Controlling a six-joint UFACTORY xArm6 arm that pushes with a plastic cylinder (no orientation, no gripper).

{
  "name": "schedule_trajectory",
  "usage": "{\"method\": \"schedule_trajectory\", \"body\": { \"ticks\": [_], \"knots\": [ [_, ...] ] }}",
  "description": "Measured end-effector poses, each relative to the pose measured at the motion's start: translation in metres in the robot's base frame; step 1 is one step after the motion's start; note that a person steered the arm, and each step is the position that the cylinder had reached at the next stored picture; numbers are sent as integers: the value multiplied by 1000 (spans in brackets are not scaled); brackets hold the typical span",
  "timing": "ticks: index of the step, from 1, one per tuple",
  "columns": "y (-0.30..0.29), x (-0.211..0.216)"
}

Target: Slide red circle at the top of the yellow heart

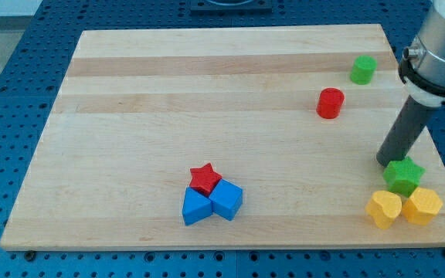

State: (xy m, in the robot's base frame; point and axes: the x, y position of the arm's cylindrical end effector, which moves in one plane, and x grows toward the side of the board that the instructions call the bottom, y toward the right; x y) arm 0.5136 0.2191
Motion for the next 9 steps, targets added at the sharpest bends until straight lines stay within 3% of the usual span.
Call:
{"method": "schedule_trajectory", "body": {
  "ticks": [2,5,7,9],
  "knots": [
    [-2,-13],
    [-25,-125],
    [-62,-108],
    [-82,-138]
  ]
}}
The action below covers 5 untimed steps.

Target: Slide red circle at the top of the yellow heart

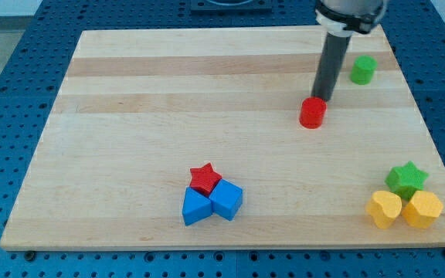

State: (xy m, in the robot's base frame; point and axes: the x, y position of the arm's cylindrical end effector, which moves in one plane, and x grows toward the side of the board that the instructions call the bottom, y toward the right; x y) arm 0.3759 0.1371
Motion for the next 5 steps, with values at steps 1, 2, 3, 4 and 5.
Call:
{"method": "schedule_trajectory", "body": {
  "ticks": [1,2,3,4,5],
  "knots": [
    [-19,2],
    [-12,30],
    [12,72],
    [24,96],
    [22,96]
  ]
}}
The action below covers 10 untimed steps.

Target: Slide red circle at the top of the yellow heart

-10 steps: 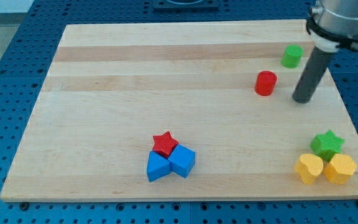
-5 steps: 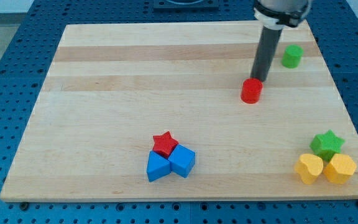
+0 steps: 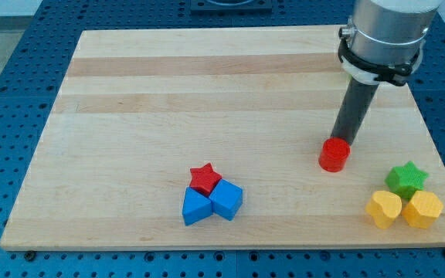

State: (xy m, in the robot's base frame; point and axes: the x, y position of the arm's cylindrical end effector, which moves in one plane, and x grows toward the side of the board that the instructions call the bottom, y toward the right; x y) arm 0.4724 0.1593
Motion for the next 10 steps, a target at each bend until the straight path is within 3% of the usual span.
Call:
{"method": "schedule_trajectory", "body": {
  "ticks": [3,4,5,8,10],
  "knots": [
    [-50,-5],
    [-59,14],
    [-43,43],
    [-36,27],
    [-17,60]
  ]
}}
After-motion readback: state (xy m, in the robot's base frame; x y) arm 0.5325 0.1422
